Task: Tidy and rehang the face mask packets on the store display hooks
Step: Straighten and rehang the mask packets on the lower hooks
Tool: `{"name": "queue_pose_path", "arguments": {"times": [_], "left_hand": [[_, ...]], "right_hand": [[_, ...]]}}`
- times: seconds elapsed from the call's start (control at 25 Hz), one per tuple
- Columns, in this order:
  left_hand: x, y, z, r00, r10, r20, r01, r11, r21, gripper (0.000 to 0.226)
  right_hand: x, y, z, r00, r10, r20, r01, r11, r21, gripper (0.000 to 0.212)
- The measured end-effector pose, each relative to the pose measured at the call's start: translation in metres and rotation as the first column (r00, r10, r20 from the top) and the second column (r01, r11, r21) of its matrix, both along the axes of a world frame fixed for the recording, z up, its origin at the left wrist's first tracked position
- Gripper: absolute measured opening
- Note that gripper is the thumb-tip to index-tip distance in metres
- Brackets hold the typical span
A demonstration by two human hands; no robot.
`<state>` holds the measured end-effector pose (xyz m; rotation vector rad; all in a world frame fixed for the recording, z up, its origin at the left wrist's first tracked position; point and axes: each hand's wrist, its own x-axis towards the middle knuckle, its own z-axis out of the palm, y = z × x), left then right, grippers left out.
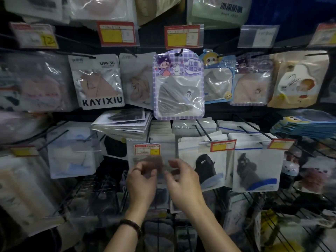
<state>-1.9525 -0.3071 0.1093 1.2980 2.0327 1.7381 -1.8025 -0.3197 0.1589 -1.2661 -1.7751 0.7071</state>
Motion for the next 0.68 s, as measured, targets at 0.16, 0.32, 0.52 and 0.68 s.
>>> {"name": "queue_pose_path", "arguments": {"times": [0.16,0.32,0.52,0.68], "left_hand": [[-0.036,-0.002,0.006,1.0,-0.001,0.022,0.003,0.996,-0.084,0.059],[-0.058,0.009,0.015,0.999,-0.049,0.019,0.052,0.975,-0.215,0.076],[-0.063,0.016,0.027,0.993,-0.082,0.084,0.097,0.976,-0.197,0.056],[-0.071,0.019,0.028,0.985,-0.104,0.137,0.123,0.983,-0.135,0.053]], "right_hand": [[-0.026,0.003,0.003,0.999,-0.005,-0.04,0.0,0.993,-0.117,0.071],[-0.037,0.014,0.008,0.997,-0.048,-0.061,0.035,0.979,-0.2,0.082],[-0.05,0.025,0.004,0.989,-0.116,-0.09,0.084,0.95,-0.3,0.065],[-0.051,0.03,0.001,0.982,-0.138,-0.131,0.087,0.938,-0.335,0.051]]}}
